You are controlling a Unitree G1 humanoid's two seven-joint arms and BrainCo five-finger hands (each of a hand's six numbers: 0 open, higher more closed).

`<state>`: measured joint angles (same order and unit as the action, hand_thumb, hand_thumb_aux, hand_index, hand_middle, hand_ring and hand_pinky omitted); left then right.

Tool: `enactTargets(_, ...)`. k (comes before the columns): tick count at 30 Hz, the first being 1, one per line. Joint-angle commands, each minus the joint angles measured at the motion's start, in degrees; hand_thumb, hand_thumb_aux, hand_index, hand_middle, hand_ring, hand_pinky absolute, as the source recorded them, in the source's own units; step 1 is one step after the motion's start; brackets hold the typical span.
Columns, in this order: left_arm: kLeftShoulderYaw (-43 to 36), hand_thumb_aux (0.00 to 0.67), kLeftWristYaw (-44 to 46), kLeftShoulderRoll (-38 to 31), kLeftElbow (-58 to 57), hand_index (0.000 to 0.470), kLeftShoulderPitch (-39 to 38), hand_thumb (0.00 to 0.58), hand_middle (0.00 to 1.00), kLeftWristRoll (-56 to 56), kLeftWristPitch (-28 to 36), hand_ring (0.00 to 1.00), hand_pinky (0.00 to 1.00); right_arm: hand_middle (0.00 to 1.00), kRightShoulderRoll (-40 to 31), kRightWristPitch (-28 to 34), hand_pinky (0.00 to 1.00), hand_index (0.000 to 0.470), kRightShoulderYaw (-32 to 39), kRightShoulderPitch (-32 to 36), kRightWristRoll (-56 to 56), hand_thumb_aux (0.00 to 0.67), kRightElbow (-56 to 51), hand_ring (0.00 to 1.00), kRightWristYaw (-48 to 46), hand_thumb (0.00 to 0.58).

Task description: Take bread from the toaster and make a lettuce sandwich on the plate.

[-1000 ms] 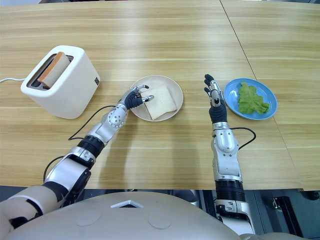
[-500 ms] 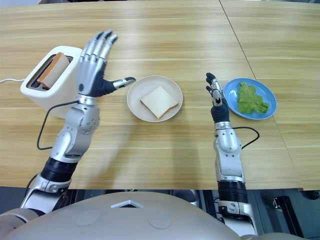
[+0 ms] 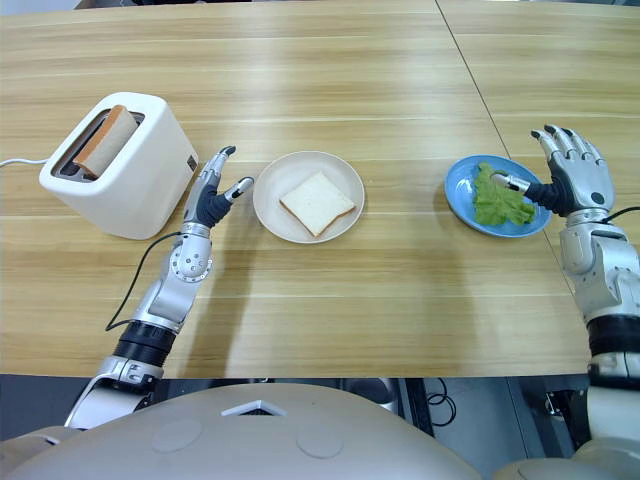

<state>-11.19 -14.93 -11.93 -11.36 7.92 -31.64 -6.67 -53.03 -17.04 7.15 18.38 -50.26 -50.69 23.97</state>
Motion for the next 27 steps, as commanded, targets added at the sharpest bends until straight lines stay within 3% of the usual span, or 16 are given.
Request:
enactTargets(1, -1.01, 0.000, -0.45, 0.02, -1.17, 0.000, -0.13, 0.000, 0.00, -1.06, 0.11, 0.00, 0.00, 0.00, -0.23, 1.71, 0.00, 0.000, 10.00, 6.65, -7.37, 0.000, -14.35, 0.00, 3.58, 0.000)
enactTargets(9, -1.56, 0.000, 0.19, -0.26, -0.96, 0.000, -0.29, 0.000, 0.00, -1.03, 0.45, 0.00, 0.00, 0.00, 4.96, 4.48, 0.00, 0.000, 20.78, 13.29, -9.17, 0.000, -23.98, 0.00, 3.57, 0.000)
enactTargets(18, -1.92, 0.000, 0.71, -0.34, -0.35, 0.000, -0.66, 0.000, 0.00, -1.18, 0.69, 0.00, 0.00, 0.00, 6.57, 5.82, 0.00, 0.000, 24.04, 14.42, -6.81, 0.000, -25.76, 0.00, 2.09, 0.000)
enactTargets(19, -1.93, 0.000, 0.73, -0.34, -0.33, 0.000, -0.75, 0.000, 0.00, -1.17, 0.70, 0.00, 0.00, 0.00, 6.53, 5.60, 0.00, 0.238, 23.95, 14.48, -6.24, 0.347, -25.78, 0.00, 1.68, 0.445)
enactTargets(21, -1.97, 0.000, 0.76, -0.32, -0.38, 0.000, -0.92, 0.000, 0.00, -1.14, 0.69, 0.00, 0.00, 0.02, 6.44, 5.13, 0.02, 0.323, 23.70, 14.50, -5.15, 0.470, -25.74, 0.02, 1.02, 0.528)
enactTargets(22, -2.02, 0.000, 0.77, -0.29, -0.44, 0.000, -1.01, 0.000, 0.00, -1.14, 0.69, 0.00, 0.00, 0.33, 6.38, 4.86, 0.33, 0.381, 23.73, 14.49, -4.62, 0.554, -25.67, 0.33, 0.78, 0.563)
enactTargets(23, -2.10, 0.000, 0.78, -0.24, -0.53, 0.000, -1.09, 0.000, 0.00, -1.17, 0.69, 0.00, 0.00, 0.33, 6.36, 4.63, 0.33, 0.381, 23.79, 14.49, -4.18, 0.554, -25.63, 0.33, 0.49, 0.563)
enactTargets(24, -2.18, 0.000, 0.76, -0.22, -0.56, 0.000, -1.20, 0.000, 0.00, -1.19, 0.71, 0.00, 0.00, 0.95, 6.36, 4.46, 0.95, 0.460, 23.98, 14.48, -3.81, 0.670, -25.57, 0.95, 0.22, 0.580)
enactTargets(27, -2.33, 0.000, 0.72, -0.23, -0.53, 0.000, -1.37, 0.000, 0.00, -1.17, 0.80, 0.00, 0.00, 1.00, 6.32, 3.94, 1.00, 0.460, 24.40, 14.33, -2.83, 0.670, -25.31, 1.00, -0.07, 0.580)
